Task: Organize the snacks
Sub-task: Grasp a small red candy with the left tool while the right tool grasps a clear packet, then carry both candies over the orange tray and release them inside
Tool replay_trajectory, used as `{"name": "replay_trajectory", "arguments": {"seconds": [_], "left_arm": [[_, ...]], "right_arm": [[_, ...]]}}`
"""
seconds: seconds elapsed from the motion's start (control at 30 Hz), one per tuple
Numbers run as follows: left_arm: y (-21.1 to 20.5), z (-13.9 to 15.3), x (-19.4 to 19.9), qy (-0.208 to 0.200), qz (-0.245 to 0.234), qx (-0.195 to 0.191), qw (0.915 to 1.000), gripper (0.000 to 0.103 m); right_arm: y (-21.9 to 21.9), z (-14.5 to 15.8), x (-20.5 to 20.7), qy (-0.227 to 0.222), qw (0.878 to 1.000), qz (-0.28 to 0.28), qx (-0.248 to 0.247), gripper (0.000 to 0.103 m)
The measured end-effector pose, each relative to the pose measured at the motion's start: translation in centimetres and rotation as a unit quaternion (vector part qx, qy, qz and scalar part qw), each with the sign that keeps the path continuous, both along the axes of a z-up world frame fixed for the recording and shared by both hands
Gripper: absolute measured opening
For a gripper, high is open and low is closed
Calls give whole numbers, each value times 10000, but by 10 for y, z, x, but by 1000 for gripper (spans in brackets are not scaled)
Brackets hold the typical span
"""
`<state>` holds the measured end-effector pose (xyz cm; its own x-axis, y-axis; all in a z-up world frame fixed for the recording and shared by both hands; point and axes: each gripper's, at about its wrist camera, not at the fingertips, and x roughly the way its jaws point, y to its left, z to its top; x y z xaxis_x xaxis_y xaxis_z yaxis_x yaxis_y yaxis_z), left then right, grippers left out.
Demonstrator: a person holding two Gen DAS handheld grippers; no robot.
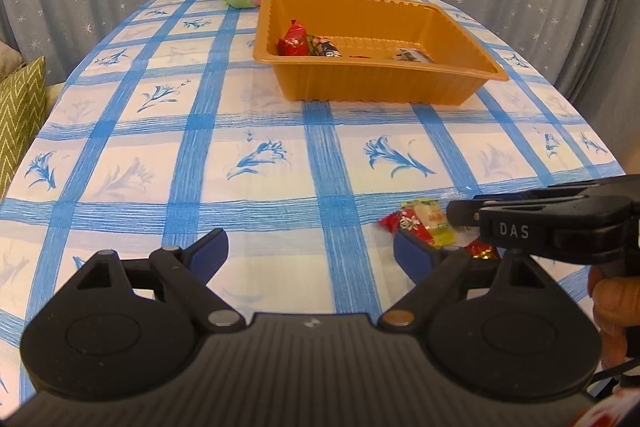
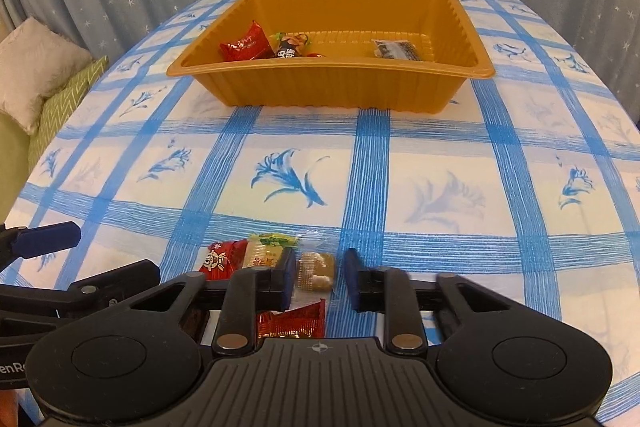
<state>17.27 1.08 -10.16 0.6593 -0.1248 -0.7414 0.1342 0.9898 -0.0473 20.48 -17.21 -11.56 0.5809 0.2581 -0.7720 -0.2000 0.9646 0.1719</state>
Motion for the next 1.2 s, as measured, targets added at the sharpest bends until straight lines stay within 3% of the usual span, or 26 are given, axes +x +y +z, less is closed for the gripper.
{"name": "replay_trajectory", "arguments": {"seconds": [0.2, 0.4, 0.47, 0.77, 1.2], "left_arm": [[-15, -2, 0, -20, -190, -78, 9998, 88], [-31, -5, 6, -17, -270, -233, 9994, 73], [-35, -7, 9, 9, -281, -281, 9992, 62], [-44, -13, 20, 43, -293, -209, 9993, 41], [-52, -24, 22, 125, -558, 163, 9982, 25]], "right_arm": [[-13, 10, -5, -150, 9996, -220, 63, 20], [-38, 19, -12, -174, 9978, -609, 204, 20], [-43, 20, -14, -172, 9972, -692, 220, 20], [-51, 19, -16, -162, 9965, -773, 290, 20], [-50, 17, -15, -156, 9966, -746, 319, 20]]}}
